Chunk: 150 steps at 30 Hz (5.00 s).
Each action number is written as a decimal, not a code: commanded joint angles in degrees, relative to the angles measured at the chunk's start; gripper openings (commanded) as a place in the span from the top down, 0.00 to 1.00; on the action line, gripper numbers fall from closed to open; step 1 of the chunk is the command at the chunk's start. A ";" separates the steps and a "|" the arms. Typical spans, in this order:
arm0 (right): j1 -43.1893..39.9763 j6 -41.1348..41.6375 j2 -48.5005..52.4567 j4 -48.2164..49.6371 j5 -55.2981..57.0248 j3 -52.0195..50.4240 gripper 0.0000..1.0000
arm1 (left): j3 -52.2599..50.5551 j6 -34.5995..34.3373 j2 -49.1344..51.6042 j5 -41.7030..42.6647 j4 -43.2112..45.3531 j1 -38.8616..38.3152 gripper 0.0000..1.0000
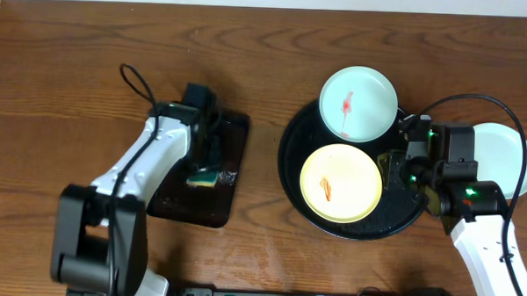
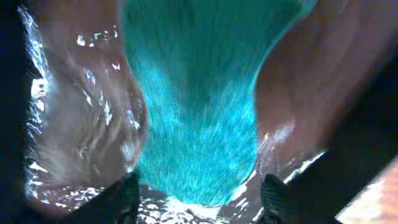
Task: Clean dirty plates on tray and stack at the side
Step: 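Grasp the green sponge again with the left gripper, then carry the sponge with the left gripper onto the yellow plate, then scrub the yellow plate with the left-held sponge while right gripper holds rim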
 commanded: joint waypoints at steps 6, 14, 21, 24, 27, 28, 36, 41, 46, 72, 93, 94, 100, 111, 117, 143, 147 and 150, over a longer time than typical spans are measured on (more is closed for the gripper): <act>0.24 0.28 0.13 0.13 -0.28 0.24 0.69 | -1.20 0.55 1.95 -8.00 12.48 0.13 0.36; 0.24 0.31 0.13 -0.13 -0.33 0.24 0.71 | -2.62 1.03 11.45 -8.04 19.69 0.20 0.75; 0.24 0.28 0.13 -0.52 -0.31 0.24 0.71 | 0.87 0.96 10.05 -7.74 14.01 0.17 0.92; 0.24 0.28 0.13 -0.48 -0.28 0.24 0.71 | 3.76 0.98 6.86 -6.91 8.79 0.20 0.48; 0.24 0.28 0.13 -0.55 -0.28 0.24 0.71 | 4.22 0.96 3.02 -3.39 5.88 0.20 0.31; 0.24 0.28 0.13 -0.57 -0.28 0.24 0.71 | 4.22 0.94 2.49 -3.04 5.27 0.17 0.30; 0.24 0.28 0.13 -0.55 -0.20 0.24 0.70 | -0.59 -0.31 2.19 -2.82 5.29 0.17 0.48; 0.24 1.09 0.76 -0.61 1.51 0.24 0.70 | -8.26 -0.35 3.15 -2.82 15.50 0.13 0.60; 0.24 2.19 2.67 -1.46 1.49 0.24 0.71 | -11.10 -0.33 3.63 -2.80 18.69 0.15 0.92; -4.46 0.33 25.62 2.58 -3.93 -0.13 0.69 | 15.06 -6.40 -3.02 13.22 0.20 -16.79 0.92; -4.22 -0.81 32.00 4.79 -4.96 -0.13 0.99 | 15.06 -18.86 20.00 13.00 25.14 -35.15 0.92; -4.22 -0.79 32.00 4.59 -4.98 -0.13 0.99 | 15.06 -18.86 21.24 13.03 25.09 -34.93 0.93; -4.22 -0.83 32.00 3.58 -4.96 -0.13 0.99 | 15.19 -19.45 24.15 6.80 19.61 -32.54 0.93; -4.22 -0.83 32.00 3.56 -4.57 -0.13 0.99 | 21.73 -15.56 24.17 -14.14 5.42 -30.73 0.93; -4.22 -0.81 32.00 3.72 -4.55 -0.13 0.99 | 21.70 -15.54 26.88 4.55 11.85 -31.89 0.92; -4.22 -0.81 32.00 3.78 -4.57 -0.13 0.99 | 31.30 -2.23 30.36 5.79 -4.66 -30.42 0.92; -4.22 -0.81 32.00 3.69 -4.57 -0.13 0.99 | 30.97 -2.99 30.38 4.26 -7.30 -28.09 0.92; -4.22 -0.81 32.00 3.72 -4.55 -0.13 0.99 | 30.97 -6.80 30.38 1.18 -6.32 -26.88 0.92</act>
